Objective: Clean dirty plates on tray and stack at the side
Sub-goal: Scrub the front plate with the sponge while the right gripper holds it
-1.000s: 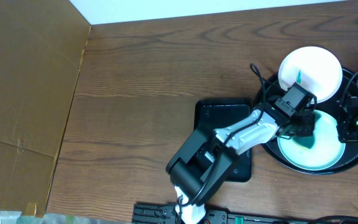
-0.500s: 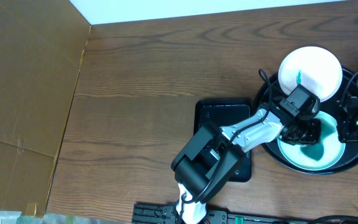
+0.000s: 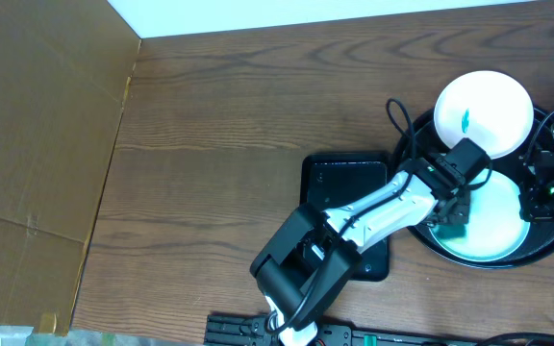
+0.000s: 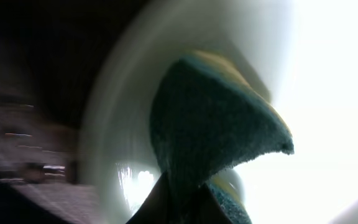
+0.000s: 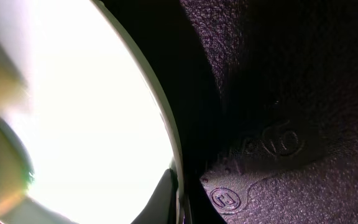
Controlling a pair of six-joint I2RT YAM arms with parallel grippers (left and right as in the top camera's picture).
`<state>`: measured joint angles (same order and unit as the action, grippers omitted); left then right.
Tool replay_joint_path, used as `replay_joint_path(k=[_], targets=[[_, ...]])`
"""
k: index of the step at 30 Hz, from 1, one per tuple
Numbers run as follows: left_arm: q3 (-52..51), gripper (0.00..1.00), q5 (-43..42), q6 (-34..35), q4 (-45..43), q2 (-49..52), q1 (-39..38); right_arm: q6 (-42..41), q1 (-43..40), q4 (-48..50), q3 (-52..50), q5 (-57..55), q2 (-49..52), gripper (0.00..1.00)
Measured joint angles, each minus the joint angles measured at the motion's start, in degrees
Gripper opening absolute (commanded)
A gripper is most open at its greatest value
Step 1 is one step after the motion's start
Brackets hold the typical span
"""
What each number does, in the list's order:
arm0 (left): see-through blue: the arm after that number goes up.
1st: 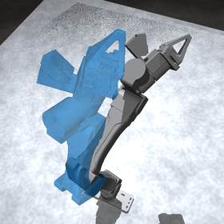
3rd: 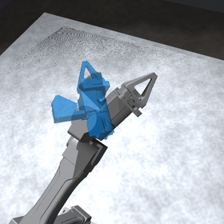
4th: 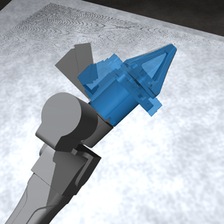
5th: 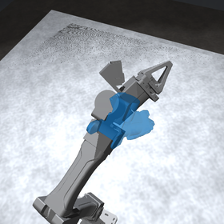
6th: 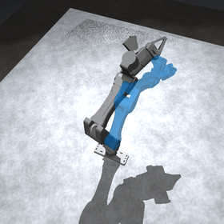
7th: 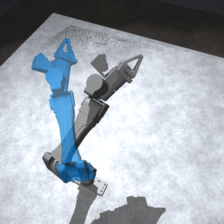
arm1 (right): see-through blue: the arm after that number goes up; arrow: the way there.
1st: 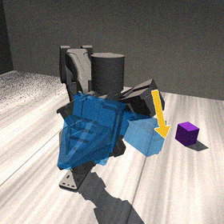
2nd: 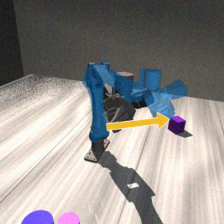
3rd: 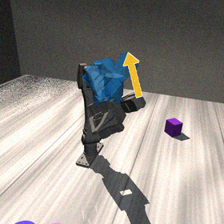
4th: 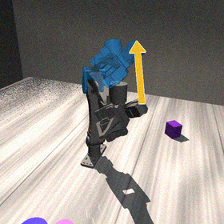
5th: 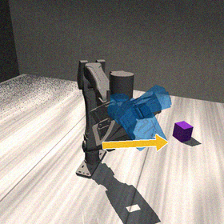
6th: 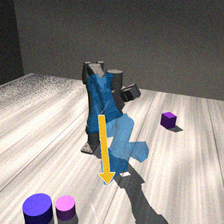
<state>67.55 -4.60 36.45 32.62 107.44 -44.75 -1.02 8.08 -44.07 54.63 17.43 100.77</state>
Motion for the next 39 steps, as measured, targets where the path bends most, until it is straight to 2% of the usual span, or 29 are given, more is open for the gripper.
replay_joint_path(k=[5,9,18,22,28,33,36,39], targets=[[-0.4,0.07,5.2,0.0,-1.8,-0.2,0.7,-0.4,0.6,0.3,-0.1,1.4,0.1,0.01],[-1.4,0.07,4.5,-0.6,-5.9,-0.2,0.8,-0.9,0.6,0.6,-0.1,1.6,0.1,0.01],[-2.4,0.07,-15.0,-1.0,-23.7,3.6,2.6,-1.1,0.5,1.0,0.0,1.0,0.1,0.01],[-2.4,0.08,-20.9,-0.2,-26.4,5.0,2.3,-1.1,0.5,1.1,0.0,0.7,0.1,0.01],[-2.4,0.07,-27.9,-0.2,-26.4,5.8,0.1,-1.1,0.5,1.1,0.0,0.7,0.1,0.01],[-2.2,0.07,-29.8,-0.2,-24.1,5.8,-0.2,-1.1,0.5,1.1,0.0,0.7,0.1,0.01],[-1.3,0.07,-29.7,-0.2,-19.9,5.8,0.2,-1.1,0.5,1.1,0.0,0.7,0.1,0.01],[-0.5,0.07,-25.9,-0.2,-13.2,4.6,0.6,-1.1,0.5,1.1,0.0,0.7,0.1,0.01]])
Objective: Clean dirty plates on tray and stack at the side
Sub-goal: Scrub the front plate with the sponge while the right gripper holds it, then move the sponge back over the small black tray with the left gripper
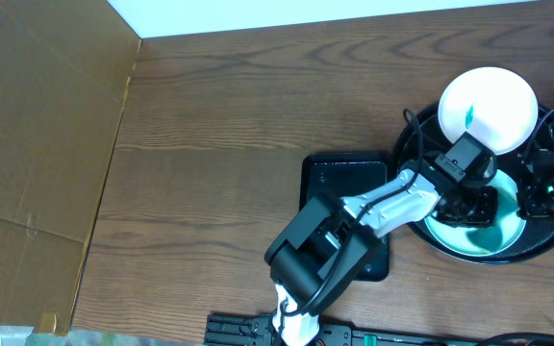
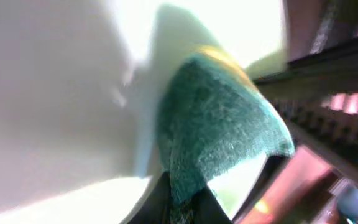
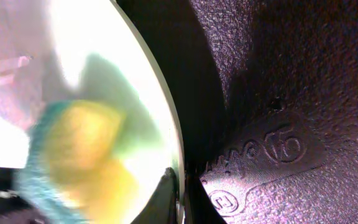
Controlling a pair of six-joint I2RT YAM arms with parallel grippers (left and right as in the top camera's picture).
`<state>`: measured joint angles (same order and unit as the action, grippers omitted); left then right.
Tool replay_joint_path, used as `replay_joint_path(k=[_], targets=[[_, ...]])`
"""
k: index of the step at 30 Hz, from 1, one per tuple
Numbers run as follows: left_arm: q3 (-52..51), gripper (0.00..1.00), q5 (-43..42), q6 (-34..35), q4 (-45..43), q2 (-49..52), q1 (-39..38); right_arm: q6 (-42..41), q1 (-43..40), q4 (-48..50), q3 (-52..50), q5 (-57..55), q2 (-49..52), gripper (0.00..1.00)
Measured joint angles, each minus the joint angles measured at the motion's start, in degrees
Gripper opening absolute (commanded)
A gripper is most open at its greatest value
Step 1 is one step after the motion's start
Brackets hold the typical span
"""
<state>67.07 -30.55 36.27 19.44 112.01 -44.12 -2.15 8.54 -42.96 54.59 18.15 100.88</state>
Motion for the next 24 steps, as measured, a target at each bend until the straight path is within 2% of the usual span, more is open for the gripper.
replay_joint_path(k=[6,11,18,24], targets=[[0.1,0.07,15.2,1.3,10.3,-3.7,0.3,0.0,0.0,0.0,0.0,0.0,0.0,0.01],[0.1,0.07,27.2,1.0,12.1,-4.9,0.3,0.0,0.0,0.0,0.0,0.0,0.0,0.01],[0.2,0.07,32.7,0.6,15.4,-6.8,0.3,0.0,0.0,0.1,0.0,0.4,0.0,0.01],[0.9,0.07,35.9,-0.2,20.2,-17.2,1.2,0.0,0.1,0.3,0.0,0.5,0.0,0.01]])
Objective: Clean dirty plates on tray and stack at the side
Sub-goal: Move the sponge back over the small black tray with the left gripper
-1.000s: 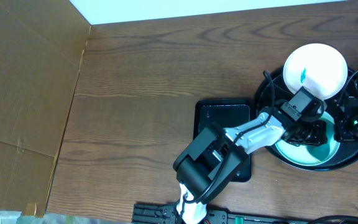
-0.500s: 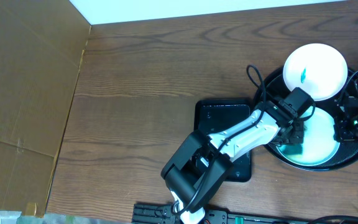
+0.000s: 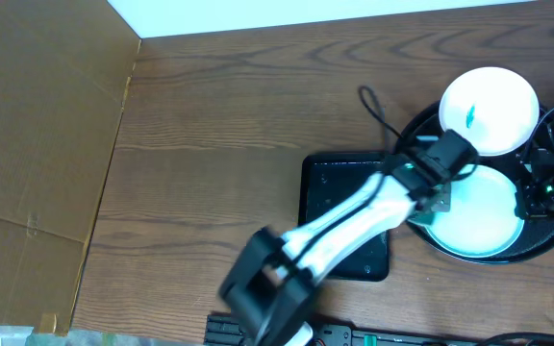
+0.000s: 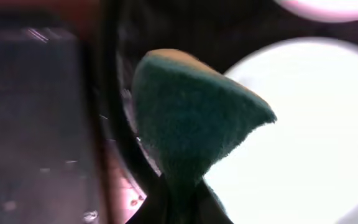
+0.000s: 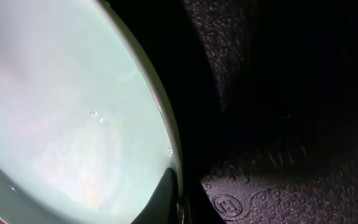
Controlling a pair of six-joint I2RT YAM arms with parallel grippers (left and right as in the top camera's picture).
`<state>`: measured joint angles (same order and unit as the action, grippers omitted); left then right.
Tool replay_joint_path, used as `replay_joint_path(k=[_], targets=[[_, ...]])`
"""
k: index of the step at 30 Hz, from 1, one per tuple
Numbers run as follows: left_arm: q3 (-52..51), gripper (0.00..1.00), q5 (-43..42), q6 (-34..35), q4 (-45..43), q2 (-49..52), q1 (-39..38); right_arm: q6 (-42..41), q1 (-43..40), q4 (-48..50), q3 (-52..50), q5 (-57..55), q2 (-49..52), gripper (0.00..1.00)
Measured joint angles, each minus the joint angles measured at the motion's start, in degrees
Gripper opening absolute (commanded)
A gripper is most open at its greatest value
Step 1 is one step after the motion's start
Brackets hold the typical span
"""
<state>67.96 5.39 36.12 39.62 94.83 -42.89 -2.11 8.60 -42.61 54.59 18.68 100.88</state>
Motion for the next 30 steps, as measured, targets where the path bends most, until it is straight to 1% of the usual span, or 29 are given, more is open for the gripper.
replay_joint_path(k=[5,8,11,15,20,23,25,26,27,30], targets=[[1.3,0.07,1.3,-0.5,4.1,-12.9,1.3,0.0,0.0,-0.8,0.0,-0.1,0.0,0.01],[1.9,0.07,2.3,-1.5,9.8,-18.6,3.8,0.0,0.0,-0.7,0.0,-0.1,0.0,0.01],[1.9,0.08,4.6,-2.1,15.7,-21.4,8.1,0.0,0.0,-0.1,0.0,-0.2,0.0,0.01],[-0.3,0.07,6.8,-2.5,16.0,-21.1,14.8,-0.3,0.0,0.4,0.0,-0.3,0.0,0.01],[-8.6,0.07,6.4,-2.8,10.8,-16.4,21.8,-0.3,0.0,0.6,0.0,-0.4,0.0,0.01],[-12.3,0.08,4.4,-3.0,6.5,-12.8,23.4,-0.3,0.0,0.7,0.0,-0.4,0.0,0.01],[-13.7,0.15,3.1,-3.0,4.6,-10.6,23.6,-0.3,0.0,0.7,0.0,-0.4,0.0,0.01],[-14.0,0.24,2.6,-3.0,4.1,-9.7,23.6,-0.3,0.0,0.7,0.0,-0.4,0.0,0.01],[-14.2,0.31,2.1,-3.2,3.8,-9.0,23.6,-0.3,0.0,0.7,0.0,-0.4,0.0,0.01],[-14.2,0.56,0.8,-4.0,3.6,-8.4,23.6,-0.3,0.0,0.8,0.0,-0.4,0.0,0.01]])
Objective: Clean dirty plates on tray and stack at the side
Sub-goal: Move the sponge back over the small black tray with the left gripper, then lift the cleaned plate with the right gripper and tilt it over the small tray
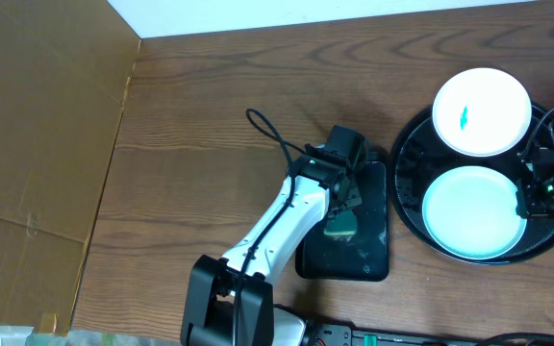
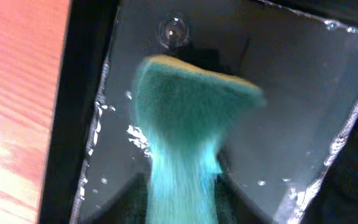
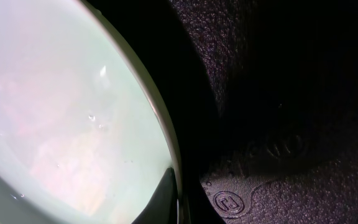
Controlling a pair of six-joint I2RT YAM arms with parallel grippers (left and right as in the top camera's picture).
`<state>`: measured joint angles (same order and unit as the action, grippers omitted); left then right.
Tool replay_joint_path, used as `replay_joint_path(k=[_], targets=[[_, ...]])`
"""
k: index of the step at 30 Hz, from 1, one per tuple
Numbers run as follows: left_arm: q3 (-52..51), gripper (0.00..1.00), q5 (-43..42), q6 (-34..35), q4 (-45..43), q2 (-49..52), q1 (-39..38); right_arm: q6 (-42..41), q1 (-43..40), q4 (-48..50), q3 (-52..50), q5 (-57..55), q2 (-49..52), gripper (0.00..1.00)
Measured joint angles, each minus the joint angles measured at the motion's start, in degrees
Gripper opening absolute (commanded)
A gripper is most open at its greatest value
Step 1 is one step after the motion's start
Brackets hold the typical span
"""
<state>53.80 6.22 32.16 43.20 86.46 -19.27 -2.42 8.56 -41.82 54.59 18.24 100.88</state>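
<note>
On the round black tray, a white plate with a green smear sits at the back. In front of it lies a pale green plate with a wet sheen. My right gripper is shut on that plate's right rim, its fingers pinching the edge. My left gripper hangs over the black water basin. The green and yellow sponge sits blurred between its fingers, which stand apart at either side of it. From overhead the sponge shows in the basin.
A cardboard wall closes off the left side of the wooden table. A black cable loops off the left arm behind the basin. The tray's textured black floor fills the right of the right wrist view.
My left gripper has moved from the round tray's left rim to over the water basin. Its fingers, then pinched on the sponge, now stand apart. The right gripper still holds the plate's rim.
My left gripper first pressed the sponge on the left part of the pale green plate, then further right near its middle. Then the sponge was off the plate at the tray's left rim, and now it is in the basin. The right gripper held the rim throughout.
</note>
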Motion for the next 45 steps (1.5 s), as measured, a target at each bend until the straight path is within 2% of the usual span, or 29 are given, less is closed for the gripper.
replay_joint_path(k=[6,13,16,23,28,32,39,45], targets=[[1.0,0.68,-2.5,-1.1,3.8,-4.2,0.0,-1.3,0.0,0.8,0.0,-0.2,0.0,0.01],[5.4,0.76,-3.1,-1.4,6.1,-19.6,0.0,-3.1,0.0,1.5,-0.5,1.9,-1.4,0.01],[5.6,0.8,-3.1,-1.4,6.5,-26.6,0.0,-3.4,0.1,0.8,-0.9,2.8,-6.2,0.01],[5.7,0.8,-3.1,-1.4,6.7,-35.6,0.0,-5.5,2.6,1.7,0.5,2.9,-21.9,0.01],[5.7,0.8,-3.1,-1.4,6.7,-37.1,0.0,-8.3,8.1,8.0,4.0,2.6,-25.6,0.01],[5.7,0.8,-3.1,-1.4,6.7,-36.9,0.0,-10.9,15.8,15.5,4.5,-1.4,-25.1,0.01],[5.7,0.8,-3.1,-1.4,6.7,-36.3,0.0,-12.3,31.7,29.0,4.6,-14.7,-17.2,0.01],[5.7,0.8,-3.1,-1.4,6.8,-36.0,0.0,-10.5,38.8,35.3,4.6,-27.9,-12.7,0.01]])
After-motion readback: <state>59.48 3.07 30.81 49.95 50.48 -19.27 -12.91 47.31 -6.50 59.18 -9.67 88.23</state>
